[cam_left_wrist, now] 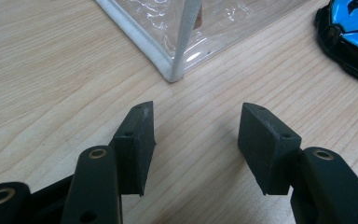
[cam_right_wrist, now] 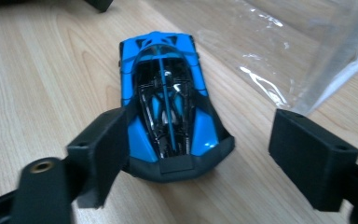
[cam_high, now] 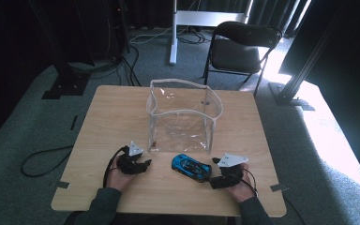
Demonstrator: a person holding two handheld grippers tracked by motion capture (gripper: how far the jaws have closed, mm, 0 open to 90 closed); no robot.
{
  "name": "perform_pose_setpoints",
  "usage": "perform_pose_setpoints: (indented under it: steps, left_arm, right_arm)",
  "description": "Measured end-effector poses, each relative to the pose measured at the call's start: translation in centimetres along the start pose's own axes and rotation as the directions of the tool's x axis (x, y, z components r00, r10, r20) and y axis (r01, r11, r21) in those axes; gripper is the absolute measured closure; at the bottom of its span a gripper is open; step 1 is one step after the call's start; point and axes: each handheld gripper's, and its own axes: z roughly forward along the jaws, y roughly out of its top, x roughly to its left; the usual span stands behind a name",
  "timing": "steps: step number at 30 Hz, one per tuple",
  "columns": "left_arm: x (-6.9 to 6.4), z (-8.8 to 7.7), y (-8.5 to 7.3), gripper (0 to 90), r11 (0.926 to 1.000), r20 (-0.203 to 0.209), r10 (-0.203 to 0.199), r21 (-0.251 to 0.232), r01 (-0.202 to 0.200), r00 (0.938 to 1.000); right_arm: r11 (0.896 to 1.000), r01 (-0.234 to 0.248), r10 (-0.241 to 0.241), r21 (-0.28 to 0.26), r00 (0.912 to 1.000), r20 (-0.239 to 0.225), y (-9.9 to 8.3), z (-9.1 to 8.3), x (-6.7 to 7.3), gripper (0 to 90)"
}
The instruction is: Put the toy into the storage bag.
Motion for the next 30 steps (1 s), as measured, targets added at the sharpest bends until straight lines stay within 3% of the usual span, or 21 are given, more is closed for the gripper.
perform_pose_setpoints:
  steps: [6,10,16,20,24,25,30]
  left_arm:
    - [-0.2,0.1,0.0,45.6,1.0,0.002,-0.001,-0.004,0.001,1.0]
    - [-0.3,0.2,0.0,44.4,1.0,0.003,0.001,-0.007,-0.001,1.0]
    - [-0.3,0.2,0.0,44.2,0.9999,0.004,0.005,-0.011,-0.005,1.0]
    - [-0.4,0.3,0.1,43.6,0.9999,0.007,0.009,-0.011,-0.009,0.9999]
    - [-0.5,0.3,0.1,43.3,0.9999,0.007,0.008,-0.011,-0.008,0.9999]
    - [-0.5,0.3,0.1,43.2,0.9999,0.008,0.007,-0.012,-0.007,0.9999]
    - [-0.6,0.3,0.1,43.0,0.9999,0.009,0.01,-0.014,-0.01,0.9999]
  right_arm:
    - [1.0,0.019,-0.018,0.024,0.9993,-0.031,-0.1,0.7,-0.1,12.6]
    - [1.0,0.021,-0.02,0.022,0.9995,-0.023,-0.2,1.0,-0.1,10.8]
    - [0.999,0.029,-0.028,0.014,0.9979,-0.059,-0.1,0.7,0.3,9.5]
    - [0.998,0.035,-0.032,0.056,0.9984,-0.046,-0.6,1.5,0.4,9.5]
    - [0.991,0.078,-0.077,0.105,0.9969,-0.016,-0.9,2.4,0.9,16.7]
    - [0.99,0.088,-0.086,0.108,0.996,-0.025,-1.0,2.5,0.9,21.3]
    - [0.991,0.096,-0.094,0.095,0.9951,-0.031,-1.3,2.6,0.8,23.2]
